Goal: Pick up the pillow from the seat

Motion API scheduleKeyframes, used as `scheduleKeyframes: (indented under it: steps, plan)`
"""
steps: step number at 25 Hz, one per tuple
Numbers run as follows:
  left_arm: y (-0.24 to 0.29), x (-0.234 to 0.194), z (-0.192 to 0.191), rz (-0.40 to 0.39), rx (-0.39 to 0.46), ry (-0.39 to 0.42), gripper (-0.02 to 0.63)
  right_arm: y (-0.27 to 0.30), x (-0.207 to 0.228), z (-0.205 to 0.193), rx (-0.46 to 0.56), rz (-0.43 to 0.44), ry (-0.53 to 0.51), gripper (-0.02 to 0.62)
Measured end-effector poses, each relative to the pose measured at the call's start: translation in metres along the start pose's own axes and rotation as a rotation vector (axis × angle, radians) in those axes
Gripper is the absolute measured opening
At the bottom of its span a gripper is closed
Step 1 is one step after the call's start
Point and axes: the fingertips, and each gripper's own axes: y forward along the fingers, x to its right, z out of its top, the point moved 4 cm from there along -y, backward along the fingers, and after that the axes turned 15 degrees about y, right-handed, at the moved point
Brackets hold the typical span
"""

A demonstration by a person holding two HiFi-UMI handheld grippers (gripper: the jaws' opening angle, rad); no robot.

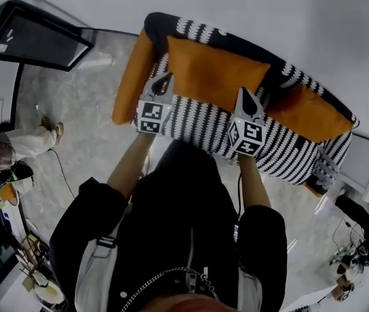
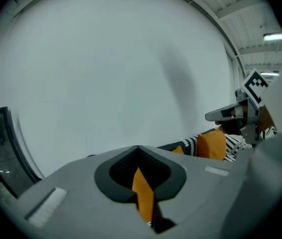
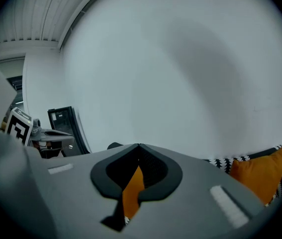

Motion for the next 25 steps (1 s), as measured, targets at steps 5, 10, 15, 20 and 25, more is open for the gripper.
scheduleKeyframes:
  steps: [5,10,15,20,25]
  plan:
    - [0.016,-0.010,-0.007,-0.023,-0.002,-0.009,0.011,0.007,-0.001,0.007,-0.002,-0.008,-0.037,0.003]
    - [0.038,-0.013,-0.014,-0.021,-0.025,-0.006,0.011,0.020,0.022,0.013,-0.004,-0.008,-0.039,0.002]
    - [0.054,-0.008,-0.023,-0.031,-0.050,0.008,0.011,0.033,0.051,0.010,-0.013,0.002,-0.042,0.002]
    - [0.067,-0.008,-0.047,-0.034,-0.091,0.005,0.011,0.045,0.082,0.004,-0.020,-0.002,-0.046,0.002]
    - [0.081,-0.011,-0.063,-0.064,-0.109,-0.002,0.011,0.055,0.103,-0.006,-0.036,0.007,-0.055,0.003]
